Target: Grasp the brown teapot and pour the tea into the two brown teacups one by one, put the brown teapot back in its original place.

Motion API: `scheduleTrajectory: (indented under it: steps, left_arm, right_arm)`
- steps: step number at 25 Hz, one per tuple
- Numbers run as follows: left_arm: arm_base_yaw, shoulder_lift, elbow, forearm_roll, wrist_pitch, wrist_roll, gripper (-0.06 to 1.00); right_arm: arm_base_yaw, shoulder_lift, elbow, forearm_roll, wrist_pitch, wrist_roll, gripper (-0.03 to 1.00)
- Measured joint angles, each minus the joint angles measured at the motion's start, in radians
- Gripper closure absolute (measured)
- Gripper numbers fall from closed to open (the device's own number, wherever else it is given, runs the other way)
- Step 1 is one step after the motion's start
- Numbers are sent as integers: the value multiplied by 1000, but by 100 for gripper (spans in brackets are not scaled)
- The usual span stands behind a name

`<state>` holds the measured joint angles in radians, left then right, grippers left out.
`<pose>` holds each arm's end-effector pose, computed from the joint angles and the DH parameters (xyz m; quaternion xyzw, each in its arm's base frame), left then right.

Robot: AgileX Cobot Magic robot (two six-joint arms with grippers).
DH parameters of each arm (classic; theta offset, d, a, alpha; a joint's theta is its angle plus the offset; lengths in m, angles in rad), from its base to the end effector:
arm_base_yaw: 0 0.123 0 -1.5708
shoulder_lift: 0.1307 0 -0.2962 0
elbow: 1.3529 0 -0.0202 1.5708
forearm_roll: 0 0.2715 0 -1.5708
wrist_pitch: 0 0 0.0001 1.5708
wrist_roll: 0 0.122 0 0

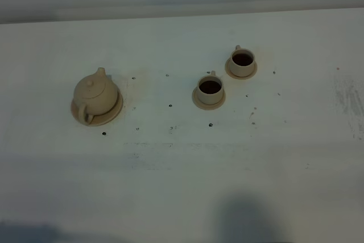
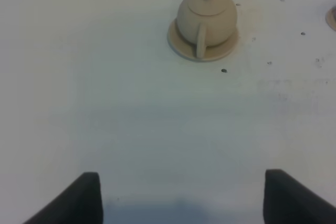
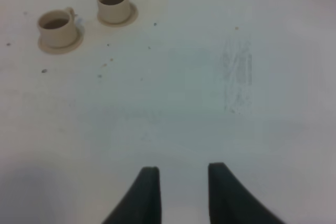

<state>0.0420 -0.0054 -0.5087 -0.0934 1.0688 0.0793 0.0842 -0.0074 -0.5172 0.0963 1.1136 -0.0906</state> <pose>0.0276 -0.0088 0.2756 0.0182 0.8505 -0.0148 0.5254 0.0224 0.0125 0.2735 -0.0787 0.8559 0.0464 0.5090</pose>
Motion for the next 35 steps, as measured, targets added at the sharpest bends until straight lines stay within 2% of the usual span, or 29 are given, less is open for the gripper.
scheduleTrajectory:
  steps: [5,10,35]
  left_arm:
    - [-4,0,1,0,0,0,34]
    - [-44,0,1,3,0,-8,34]
    - [-45,0,1,8,0,-24,34]
  right_arm:
    - [0,0,0,0,0,0,75]
    - [0,0,0,0,0,0,75]
    - [0,0,0,0,0,0,75]
